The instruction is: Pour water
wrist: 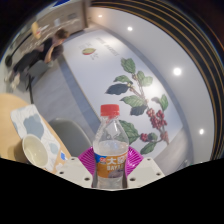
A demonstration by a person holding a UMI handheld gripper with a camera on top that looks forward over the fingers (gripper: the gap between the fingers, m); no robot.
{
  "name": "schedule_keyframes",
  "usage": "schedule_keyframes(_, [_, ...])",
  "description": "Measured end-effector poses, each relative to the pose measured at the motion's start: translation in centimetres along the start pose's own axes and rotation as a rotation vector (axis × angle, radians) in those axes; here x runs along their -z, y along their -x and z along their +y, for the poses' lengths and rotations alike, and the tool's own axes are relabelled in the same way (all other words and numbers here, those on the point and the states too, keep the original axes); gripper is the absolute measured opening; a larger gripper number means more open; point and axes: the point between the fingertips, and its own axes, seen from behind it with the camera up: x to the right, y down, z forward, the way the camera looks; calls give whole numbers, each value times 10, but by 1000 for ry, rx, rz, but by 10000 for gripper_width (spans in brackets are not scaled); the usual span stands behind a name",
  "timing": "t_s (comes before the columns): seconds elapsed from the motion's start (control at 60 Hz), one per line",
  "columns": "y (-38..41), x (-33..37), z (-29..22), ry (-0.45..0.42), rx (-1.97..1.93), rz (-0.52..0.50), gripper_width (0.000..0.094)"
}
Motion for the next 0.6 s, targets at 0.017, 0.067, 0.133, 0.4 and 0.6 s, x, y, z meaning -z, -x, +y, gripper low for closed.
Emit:
schedule_keyframes(0.017, [-2, 2, 1, 5, -121, -9, 343])
schedule_keyframes(0.067, [17, 0, 11, 1, -479, -51, 348])
schedule_keyframes(0.133, [23, 6, 15, 3, -906, -91, 348])
schedule_keyframes(0.4, [107, 7, 53, 83, -1111, -169, 349])
schedule_keyframes(0.6, [127, 1, 65, 69, -1083, -169, 349])
